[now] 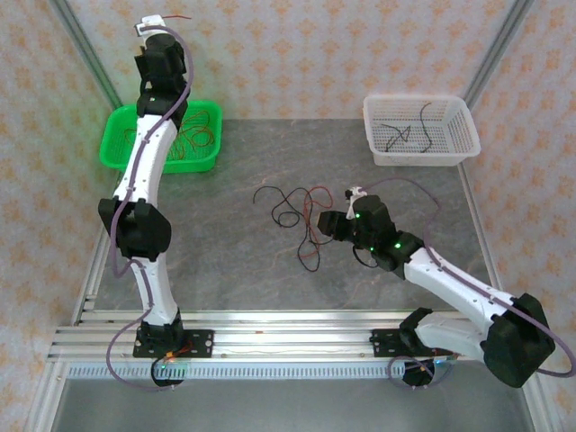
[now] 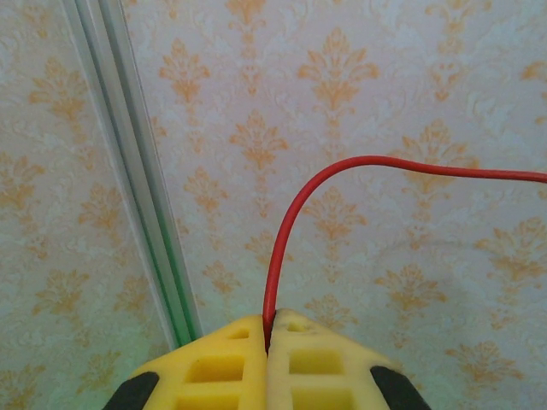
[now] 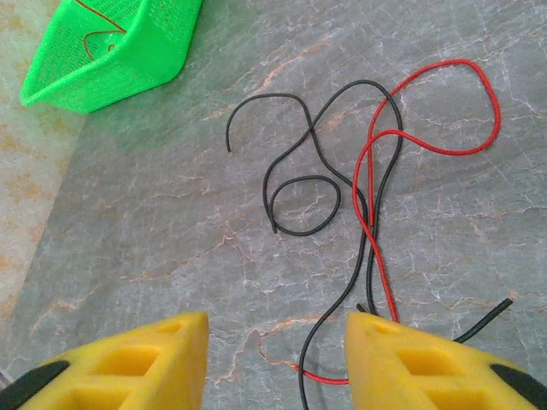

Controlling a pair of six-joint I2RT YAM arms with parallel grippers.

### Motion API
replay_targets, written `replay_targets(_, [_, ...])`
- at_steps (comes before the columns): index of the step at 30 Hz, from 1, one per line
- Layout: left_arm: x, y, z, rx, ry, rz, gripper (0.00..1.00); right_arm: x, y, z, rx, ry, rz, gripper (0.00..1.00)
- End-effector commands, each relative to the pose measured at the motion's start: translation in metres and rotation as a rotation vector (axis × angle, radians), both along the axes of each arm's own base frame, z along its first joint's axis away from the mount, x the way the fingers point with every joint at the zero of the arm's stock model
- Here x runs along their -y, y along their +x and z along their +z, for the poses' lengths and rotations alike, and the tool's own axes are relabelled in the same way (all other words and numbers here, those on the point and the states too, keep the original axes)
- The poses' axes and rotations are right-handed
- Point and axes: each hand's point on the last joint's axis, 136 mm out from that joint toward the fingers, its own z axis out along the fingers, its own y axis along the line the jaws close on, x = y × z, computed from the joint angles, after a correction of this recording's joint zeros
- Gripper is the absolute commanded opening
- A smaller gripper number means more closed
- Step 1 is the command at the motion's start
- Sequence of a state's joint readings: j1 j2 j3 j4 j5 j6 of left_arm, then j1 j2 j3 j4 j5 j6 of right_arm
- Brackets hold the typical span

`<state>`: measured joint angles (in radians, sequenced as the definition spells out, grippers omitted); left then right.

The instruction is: Untangle the cables

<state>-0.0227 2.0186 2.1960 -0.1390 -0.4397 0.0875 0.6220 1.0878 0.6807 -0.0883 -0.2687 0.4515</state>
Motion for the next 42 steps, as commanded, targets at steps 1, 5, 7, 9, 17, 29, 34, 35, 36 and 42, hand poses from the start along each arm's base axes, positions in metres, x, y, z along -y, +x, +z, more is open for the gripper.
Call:
replay_targets(1, [-0.017, -0.001, -0.002, 0.039, -0.010, 0.020, 0.00, -0.003, 0.005, -0.003, -0.003, -0.007, -0.006, 0.46])
replay_targets(5, [-0.031, 0.007, -0.055, -0.035, -0.045, 0.041, 0.00, -0.008, 0.009, -0.011, -0.020, -0.015, 0.004, 0.46])
replay_targets(7, [-0.037, 0.009, -0.082, -0.071, -0.063, 0.053, 0.00, -0.009, 0.010, -0.012, -0.023, -0.016, 0.007, 0.46])
replay_targets(9, [-0.042, 0.011, -0.108, -0.104, -0.080, 0.064, 0.00, -0.011, 0.011, -0.016, -0.032, -0.020, 0.011, 0.46])
replay_targets(17, [-0.049, 0.010, -0.196, -0.265, -0.108, 0.100, 0.00, -0.012, 0.013, -0.021, -0.044, -0.046, 0.015, 0.46])
replay_targets(29, [-0.065, 0.005, -0.309, -0.574, -0.202, 0.093, 0.00, -0.011, 0.012, -0.024, -0.060, -0.064, 0.020, 0.46])
replay_targets(34, [-0.065, 0.005, -0.321, -0.611, -0.233, 0.072, 0.00, -0.014, 0.014, -0.025, -0.065, -0.063, 0.027, 0.46])
replay_targets(35, [-0.065, 0.006, -0.320, -0.615, -0.237, 0.067, 0.00, -0.015, 0.015, -0.024, -0.064, -0.062, 0.029, 0.46])
replay_targets(36, [-0.065, 0.007, -0.320, -0.621, -0.238, 0.067, 0.00, -0.016, 0.015, -0.025, -0.066, -0.061, 0.030, 0.46])
replay_targets(42, [-0.065, 0.013, -0.311, -0.632, -0.238, 0.059, 0.14, -0.018, 0.017, -0.026, -0.071, -0.055, 0.034, 0.46])
